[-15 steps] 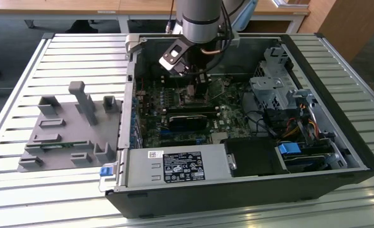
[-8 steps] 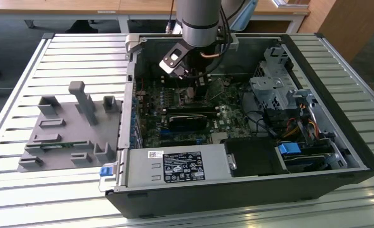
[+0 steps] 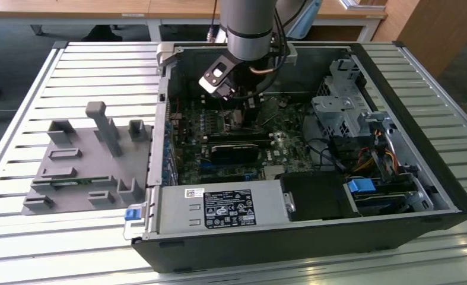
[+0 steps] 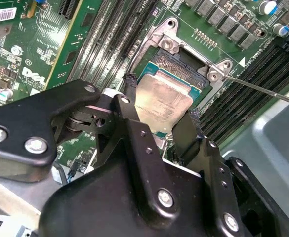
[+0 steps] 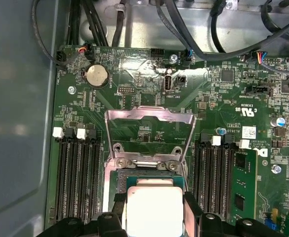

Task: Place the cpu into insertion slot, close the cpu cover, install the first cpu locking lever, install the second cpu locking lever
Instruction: 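Place the cpu into insertion slot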

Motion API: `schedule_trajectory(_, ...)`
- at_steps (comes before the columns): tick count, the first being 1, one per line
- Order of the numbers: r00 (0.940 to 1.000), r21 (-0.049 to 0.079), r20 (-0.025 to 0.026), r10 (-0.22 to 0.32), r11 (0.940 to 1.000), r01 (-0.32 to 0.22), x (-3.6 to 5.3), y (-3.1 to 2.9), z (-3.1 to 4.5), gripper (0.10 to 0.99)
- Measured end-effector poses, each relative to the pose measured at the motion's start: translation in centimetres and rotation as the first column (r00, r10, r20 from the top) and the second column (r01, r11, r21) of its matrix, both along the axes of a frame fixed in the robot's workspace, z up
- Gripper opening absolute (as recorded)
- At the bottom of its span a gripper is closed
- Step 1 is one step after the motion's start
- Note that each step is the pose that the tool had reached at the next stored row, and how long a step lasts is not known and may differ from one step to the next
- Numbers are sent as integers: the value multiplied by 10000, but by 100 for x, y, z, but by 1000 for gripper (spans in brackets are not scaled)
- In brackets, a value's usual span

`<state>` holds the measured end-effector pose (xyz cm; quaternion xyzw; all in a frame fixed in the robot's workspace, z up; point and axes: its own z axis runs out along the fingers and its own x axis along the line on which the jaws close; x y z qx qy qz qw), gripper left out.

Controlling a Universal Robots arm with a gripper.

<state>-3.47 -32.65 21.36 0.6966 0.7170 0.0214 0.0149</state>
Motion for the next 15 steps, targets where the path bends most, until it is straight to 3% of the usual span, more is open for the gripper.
schedule_trajectory(15,9999,-1,0,-166,9999,166,-12,39,-78,541)
